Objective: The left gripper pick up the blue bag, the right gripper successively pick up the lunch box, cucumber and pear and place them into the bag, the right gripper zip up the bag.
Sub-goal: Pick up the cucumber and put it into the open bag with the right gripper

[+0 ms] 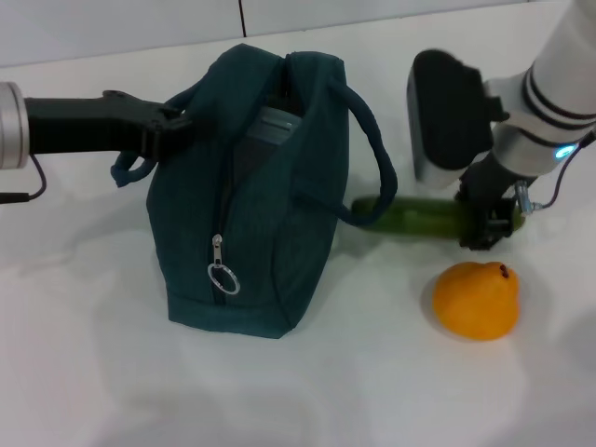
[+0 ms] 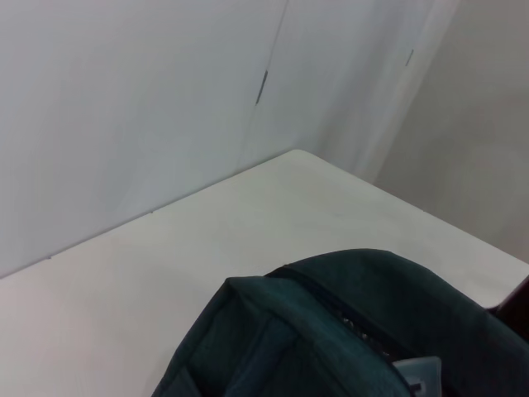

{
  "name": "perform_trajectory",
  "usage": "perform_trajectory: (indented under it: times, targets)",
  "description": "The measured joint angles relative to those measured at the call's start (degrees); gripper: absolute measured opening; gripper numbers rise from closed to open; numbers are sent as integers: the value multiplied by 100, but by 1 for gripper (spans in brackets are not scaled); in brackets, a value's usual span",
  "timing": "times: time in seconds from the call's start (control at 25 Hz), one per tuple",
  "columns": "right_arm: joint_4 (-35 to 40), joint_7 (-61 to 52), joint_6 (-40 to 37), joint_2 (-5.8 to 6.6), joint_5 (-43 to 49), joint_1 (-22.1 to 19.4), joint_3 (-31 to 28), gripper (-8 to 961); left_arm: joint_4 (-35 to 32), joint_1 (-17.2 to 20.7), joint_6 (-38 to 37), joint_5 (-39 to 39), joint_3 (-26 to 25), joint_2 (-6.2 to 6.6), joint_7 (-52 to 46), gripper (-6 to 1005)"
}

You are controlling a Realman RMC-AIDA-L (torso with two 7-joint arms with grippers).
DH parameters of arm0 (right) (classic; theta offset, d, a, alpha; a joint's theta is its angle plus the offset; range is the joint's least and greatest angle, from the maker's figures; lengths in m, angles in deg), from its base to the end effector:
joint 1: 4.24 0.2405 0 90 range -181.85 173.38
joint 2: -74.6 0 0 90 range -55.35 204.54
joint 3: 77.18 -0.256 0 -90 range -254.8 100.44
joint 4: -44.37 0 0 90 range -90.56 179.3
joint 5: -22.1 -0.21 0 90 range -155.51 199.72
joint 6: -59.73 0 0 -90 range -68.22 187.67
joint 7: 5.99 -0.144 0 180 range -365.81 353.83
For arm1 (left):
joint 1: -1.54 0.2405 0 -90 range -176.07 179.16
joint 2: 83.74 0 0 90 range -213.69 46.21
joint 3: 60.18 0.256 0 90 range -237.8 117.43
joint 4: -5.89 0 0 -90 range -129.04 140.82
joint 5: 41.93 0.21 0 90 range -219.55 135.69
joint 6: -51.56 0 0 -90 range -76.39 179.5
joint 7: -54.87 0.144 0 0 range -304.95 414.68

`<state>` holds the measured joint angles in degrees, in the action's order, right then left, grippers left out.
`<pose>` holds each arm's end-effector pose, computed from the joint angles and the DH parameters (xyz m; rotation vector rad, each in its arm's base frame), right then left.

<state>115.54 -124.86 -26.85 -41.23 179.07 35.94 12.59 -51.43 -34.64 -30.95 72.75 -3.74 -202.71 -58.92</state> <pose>0.1861 0.3723 -0.0064 -2.7182 0.0351 -0.9873 -0.1746 0.3821 0.0154 -2.7545 -0.7982 -0.5034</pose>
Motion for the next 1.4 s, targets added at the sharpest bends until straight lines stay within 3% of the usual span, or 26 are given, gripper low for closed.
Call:
perform_trajectory:
  times: [0.08, 0.12, 0.36, 0.56, 0.8, 0.88, 1.08, 1.24, 1.4]
  targets:
    - [170, 0, 40, 13, -2, -123, -108, 551, 1, 6, -3, 1, -6, -1, 0, 44]
    - [451, 15, 182, 25, -37, -379, -424, 552, 1, 8, -5, 2, -7, -1, 1, 44]
    - [673, 46, 822, 26, -271, -868, -1174, 557, 2, 71, -4, -13, -13, 2, 128, 44]
    - [1027, 144, 1366, 13, -809, -1337, -1513, 561, -112, 198, -20, -114, -19, -20, 158, 44]
    - [1060, 709, 2241, 17, -2645, -1605, -1926, 566, -265, 346, -121, -396, -18, -17, 128, 44]
    - [879, 1301, 2255, 19, -3844, -1603, -1944, 567, -325, 346, -202, -440, -16, -17, 104, 44]
    - [451, 2274, 1950, 21, -5752, -1518, -1842, 571, -449, 355, -321, -482, 3, -24, 37, 44]
    - [-621, 3068, 1496, 28, -7374, -1188, -1843, 574, -455, 336, -324, -487, 17, -23, 23, 44]
    - [-1808, 3396, 1077, 49, -8046, -702, -1910, 578, -456, 328, -326, -487, 25, -21, 10, 44]
